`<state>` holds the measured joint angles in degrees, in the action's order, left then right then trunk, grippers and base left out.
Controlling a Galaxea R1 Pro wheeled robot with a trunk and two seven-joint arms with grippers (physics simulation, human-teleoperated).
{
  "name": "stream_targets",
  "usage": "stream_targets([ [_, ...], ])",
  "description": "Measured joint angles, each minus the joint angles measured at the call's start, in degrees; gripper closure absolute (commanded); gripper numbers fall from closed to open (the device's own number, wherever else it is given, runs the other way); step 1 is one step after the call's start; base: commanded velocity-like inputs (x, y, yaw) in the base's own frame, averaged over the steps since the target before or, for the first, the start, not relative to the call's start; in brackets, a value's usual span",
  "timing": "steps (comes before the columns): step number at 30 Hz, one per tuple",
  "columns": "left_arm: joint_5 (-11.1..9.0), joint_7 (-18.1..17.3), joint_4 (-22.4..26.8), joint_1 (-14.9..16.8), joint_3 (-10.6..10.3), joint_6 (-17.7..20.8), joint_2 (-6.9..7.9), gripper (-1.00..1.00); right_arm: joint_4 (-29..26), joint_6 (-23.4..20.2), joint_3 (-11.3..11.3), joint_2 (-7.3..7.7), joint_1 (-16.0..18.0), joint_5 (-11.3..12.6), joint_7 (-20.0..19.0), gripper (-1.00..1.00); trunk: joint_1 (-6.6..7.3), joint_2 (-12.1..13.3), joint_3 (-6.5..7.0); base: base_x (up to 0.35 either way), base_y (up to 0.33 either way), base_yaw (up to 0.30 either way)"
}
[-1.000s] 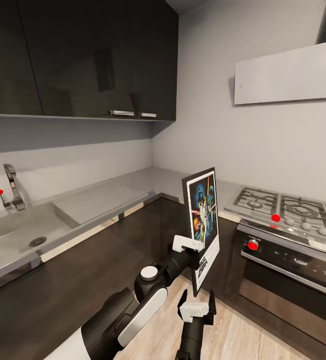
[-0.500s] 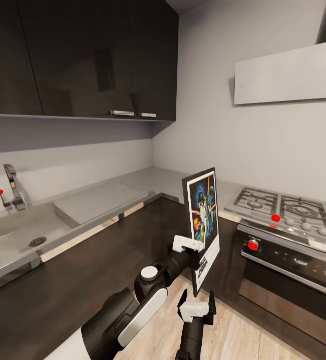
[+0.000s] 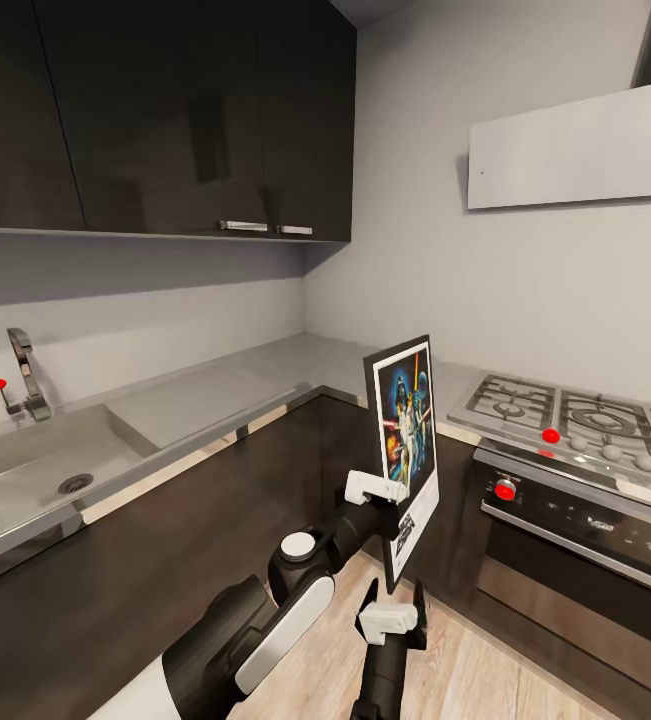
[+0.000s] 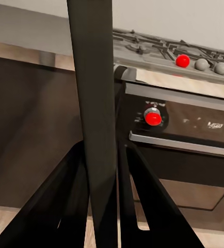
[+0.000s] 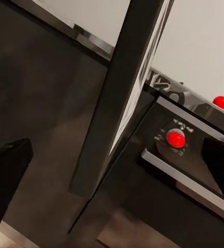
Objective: Pick up the poster from the kitchen countertop and hang it on one of the wall nails in the kitchen.
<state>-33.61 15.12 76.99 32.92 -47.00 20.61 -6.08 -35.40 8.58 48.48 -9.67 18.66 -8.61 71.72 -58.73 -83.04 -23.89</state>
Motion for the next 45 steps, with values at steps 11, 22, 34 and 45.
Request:
stream_targets([
  [11,0.02,-0.08,0.02,0.03,0.08,-0.02,-0.01,1.00,-0.02,-0.15,0.05,-0.01,0.00,-0.14,-0.03,1.00,0.00,0.00,0.00,0.000,0.000,0.000],
  [22,-0.01,-0.11,-0.09,0.04,0.12,-0.04,-0.02,1.00,-0.04,-0.20,0.04,-0.01,-0.02,-0.05,-0.11,1.00,0.00,0.00,0.00,0.000,0.000,0.000],
  [34,-0.32,-0.01,-0.18,0.00,0.03,0.18,-0.09,-1.00,-0.08,-0.08,-0.01,0.00,0.00,0.01,0.04,1.00,0.00,0.00,0.00,0.000,0.000,0.000],
  [45,-0.40,-0.15,0.91,0.03,0.08,0.14,2.16,-1.00,-0.08,-0.09,-0.01,0.00,0.00,0.00,0.11,1.00,0.00,0.00,0.00,0.000,0.000,0.000],
])
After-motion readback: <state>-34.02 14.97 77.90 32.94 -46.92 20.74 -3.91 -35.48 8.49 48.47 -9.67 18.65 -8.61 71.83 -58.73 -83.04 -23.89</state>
